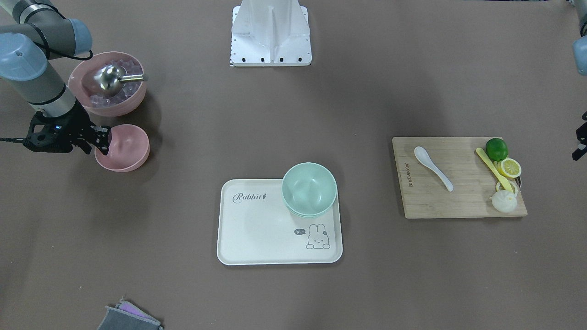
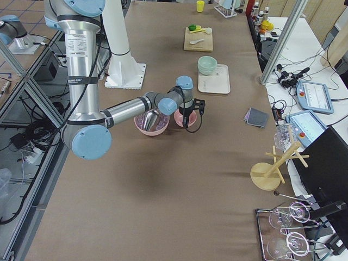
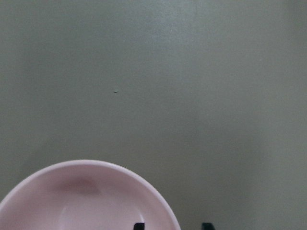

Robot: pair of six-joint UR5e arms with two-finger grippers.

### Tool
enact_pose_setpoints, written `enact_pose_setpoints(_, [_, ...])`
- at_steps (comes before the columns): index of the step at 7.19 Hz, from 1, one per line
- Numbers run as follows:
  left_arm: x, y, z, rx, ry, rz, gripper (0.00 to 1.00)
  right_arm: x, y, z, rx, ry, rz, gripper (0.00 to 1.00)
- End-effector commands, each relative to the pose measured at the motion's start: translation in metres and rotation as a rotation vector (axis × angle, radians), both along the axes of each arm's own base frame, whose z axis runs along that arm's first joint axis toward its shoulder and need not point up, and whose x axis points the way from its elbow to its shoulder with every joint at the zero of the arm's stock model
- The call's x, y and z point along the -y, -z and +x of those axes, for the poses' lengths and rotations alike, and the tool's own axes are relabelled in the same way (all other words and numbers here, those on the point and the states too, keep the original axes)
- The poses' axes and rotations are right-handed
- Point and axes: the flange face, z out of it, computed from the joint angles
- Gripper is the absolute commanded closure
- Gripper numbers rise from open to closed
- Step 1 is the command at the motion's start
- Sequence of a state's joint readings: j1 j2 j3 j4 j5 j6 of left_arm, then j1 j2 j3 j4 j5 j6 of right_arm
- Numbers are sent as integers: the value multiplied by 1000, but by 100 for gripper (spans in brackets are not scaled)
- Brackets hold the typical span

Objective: Stack pink bowl on green and place spoon
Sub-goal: 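Reach the right gripper down to the rim of the small pink bowl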

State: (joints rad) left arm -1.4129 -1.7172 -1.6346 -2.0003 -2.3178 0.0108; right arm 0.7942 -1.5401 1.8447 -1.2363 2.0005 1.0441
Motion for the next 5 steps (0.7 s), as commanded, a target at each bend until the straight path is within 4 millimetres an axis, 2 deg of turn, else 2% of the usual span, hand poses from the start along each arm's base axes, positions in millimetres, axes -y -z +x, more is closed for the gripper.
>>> enact_pose_setpoints(1, [0,0,0,-1,-1,0,1,-1,-1,-1,-3,3,-1,69])
enact_pose_setpoints(2, [0,-1,0,-1,-1,-2,1,-2,-2,-2,-4,5,-1,76])
enact_pose_setpoints(3, [0,0,1,-1,-3,0,1,-1,-1,-2,-2,5,-1,100])
enact_pose_setpoints(4, [0,-1,1,-1,-3,-2,1,3,10,1,14,-2,11,100])
enact_pose_setpoints(5, [0,-1,1,0,-2,-2,1,21,26,14,34,-33,32,100])
